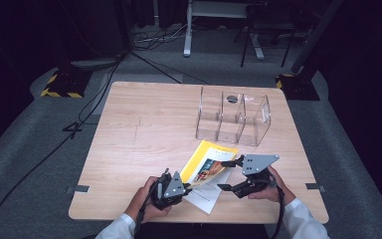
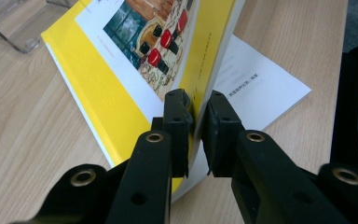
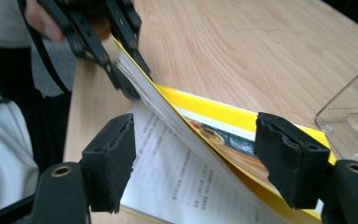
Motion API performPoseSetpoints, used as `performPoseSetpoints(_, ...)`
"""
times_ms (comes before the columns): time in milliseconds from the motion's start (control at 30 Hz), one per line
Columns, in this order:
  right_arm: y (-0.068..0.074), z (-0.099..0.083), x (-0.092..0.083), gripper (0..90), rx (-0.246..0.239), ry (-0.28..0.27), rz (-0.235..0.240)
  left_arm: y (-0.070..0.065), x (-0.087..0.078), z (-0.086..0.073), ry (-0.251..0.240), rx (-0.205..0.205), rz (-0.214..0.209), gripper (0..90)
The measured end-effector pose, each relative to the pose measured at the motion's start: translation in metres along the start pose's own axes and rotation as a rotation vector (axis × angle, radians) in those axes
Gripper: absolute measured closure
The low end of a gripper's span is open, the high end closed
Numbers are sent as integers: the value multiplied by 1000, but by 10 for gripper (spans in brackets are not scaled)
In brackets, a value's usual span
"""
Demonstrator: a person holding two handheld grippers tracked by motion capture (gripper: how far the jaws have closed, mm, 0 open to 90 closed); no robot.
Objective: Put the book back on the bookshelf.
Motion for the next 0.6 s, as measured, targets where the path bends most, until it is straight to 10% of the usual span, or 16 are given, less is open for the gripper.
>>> performPoseSetpoints(233,-9,-9,25,338,-30,104,-34,16,-13,-14,1,-20,-30,785)
performPoseSetpoints(600,-15,-32,36,574,-111,203,-229,38,-29,-32,-6,-74,-34,750)
Point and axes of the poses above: each handheld gripper's, and its own axes: x roughly forward along the jaws, z roughly out of its top, y roughly to its left, the point moved 2 cm from there along x, roughly forward along the jaws, and after that the axes turned 1 degree about y, right-handed, at the moved point
